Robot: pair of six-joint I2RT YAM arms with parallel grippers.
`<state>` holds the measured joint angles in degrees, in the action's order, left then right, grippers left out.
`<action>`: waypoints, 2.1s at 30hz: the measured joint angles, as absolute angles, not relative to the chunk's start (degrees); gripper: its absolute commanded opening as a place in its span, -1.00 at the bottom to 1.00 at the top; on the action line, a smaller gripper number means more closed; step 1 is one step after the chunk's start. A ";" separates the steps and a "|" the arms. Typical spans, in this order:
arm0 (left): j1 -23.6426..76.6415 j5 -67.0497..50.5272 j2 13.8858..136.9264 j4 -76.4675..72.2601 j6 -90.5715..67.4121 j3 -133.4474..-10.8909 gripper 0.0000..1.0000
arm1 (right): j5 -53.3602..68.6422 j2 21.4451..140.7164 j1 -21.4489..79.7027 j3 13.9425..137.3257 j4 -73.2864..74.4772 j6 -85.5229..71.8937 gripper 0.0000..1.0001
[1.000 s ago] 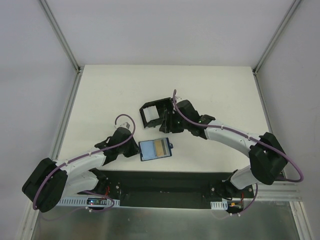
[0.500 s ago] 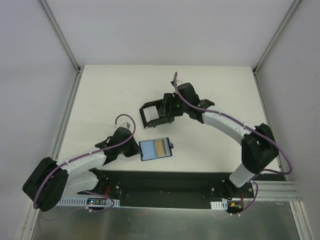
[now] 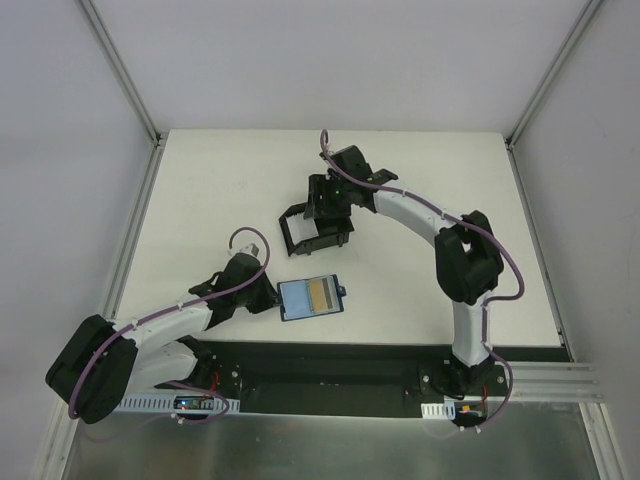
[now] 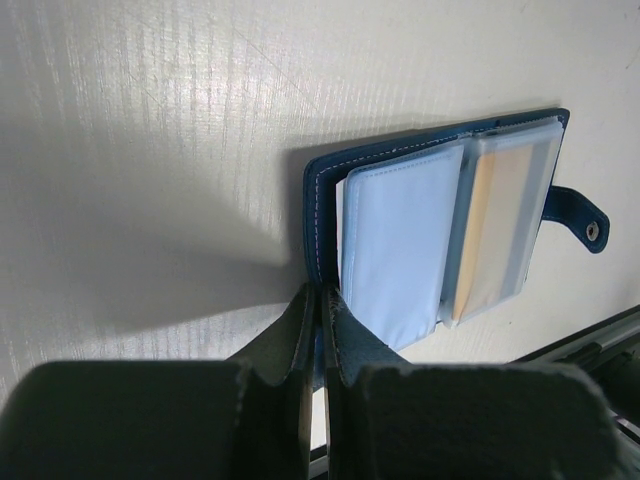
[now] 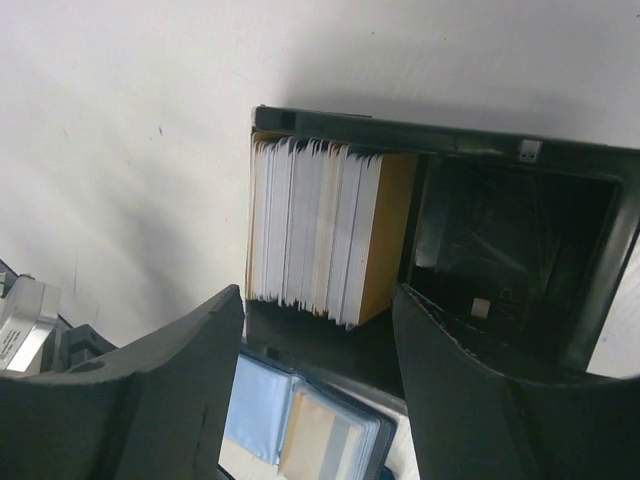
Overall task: Put the credit cards into the card holder
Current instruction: Pick up the credit card from the storage box.
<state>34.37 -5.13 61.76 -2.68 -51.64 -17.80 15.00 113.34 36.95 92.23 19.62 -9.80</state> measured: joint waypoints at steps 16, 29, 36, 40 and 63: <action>33.52 -5.54 61.76 -2.59 -51.51 -17.80 -1.00 | 19.35 124.27 35.97 97.82 21.28 -9.43 0.29; 33.26 -5.67 61.76 -2.59 -51.48 -17.80 -1.00 | 23.46 124.70 35.79 97.71 18.79 -10.02 0.13; 33.26 -5.67 61.76 -2.59 -51.48 -17.80 -1.00 | 23.68 124.68 35.75 97.67 18.63 -10.07 -0.05; 33.26 -5.67 61.76 -2.59 -51.48 -17.80 -1.00 | 23.73 124.68 35.70 97.58 18.61 -10.17 -0.14; 33.26 -5.72 61.93 -2.70 -51.48 -17.80 -1.00 | 22.96 121.51 35.27 96.38 18.20 -10.13 -0.91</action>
